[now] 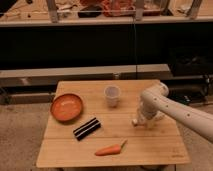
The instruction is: Stand the bottle upright
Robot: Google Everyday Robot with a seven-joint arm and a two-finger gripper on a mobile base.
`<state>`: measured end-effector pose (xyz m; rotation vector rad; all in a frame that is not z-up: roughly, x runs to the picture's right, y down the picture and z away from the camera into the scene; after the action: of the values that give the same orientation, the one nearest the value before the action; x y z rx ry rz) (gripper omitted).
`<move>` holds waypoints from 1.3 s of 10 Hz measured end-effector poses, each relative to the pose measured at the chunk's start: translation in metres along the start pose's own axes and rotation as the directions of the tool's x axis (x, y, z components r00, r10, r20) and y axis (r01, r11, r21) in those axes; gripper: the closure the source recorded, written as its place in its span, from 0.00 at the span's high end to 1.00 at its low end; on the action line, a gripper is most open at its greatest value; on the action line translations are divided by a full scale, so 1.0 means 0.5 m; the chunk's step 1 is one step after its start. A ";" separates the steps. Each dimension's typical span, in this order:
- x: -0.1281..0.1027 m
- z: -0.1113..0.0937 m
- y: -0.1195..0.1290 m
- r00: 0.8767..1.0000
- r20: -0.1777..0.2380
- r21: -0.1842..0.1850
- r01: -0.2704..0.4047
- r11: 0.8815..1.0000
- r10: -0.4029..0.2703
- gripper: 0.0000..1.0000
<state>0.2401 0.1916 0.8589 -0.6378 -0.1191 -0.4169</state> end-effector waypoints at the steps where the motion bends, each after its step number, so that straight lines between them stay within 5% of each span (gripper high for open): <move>1: 0.001 -0.001 -0.001 1.000 -0.002 0.001 0.000 1.000 0.000 0.41; 8: -0.001 -0.019 -0.003 1.000 0.020 0.022 0.002 1.000 -0.003 0.45; 10: 0.003 -0.049 0.008 0.996 0.086 0.065 -0.010 0.998 0.004 0.50; 13: 0.011 -0.150 0.035 0.976 0.219 0.171 -0.054 0.984 0.015 0.56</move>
<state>0.2509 0.1573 0.7908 -0.5088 -0.3489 -0.2979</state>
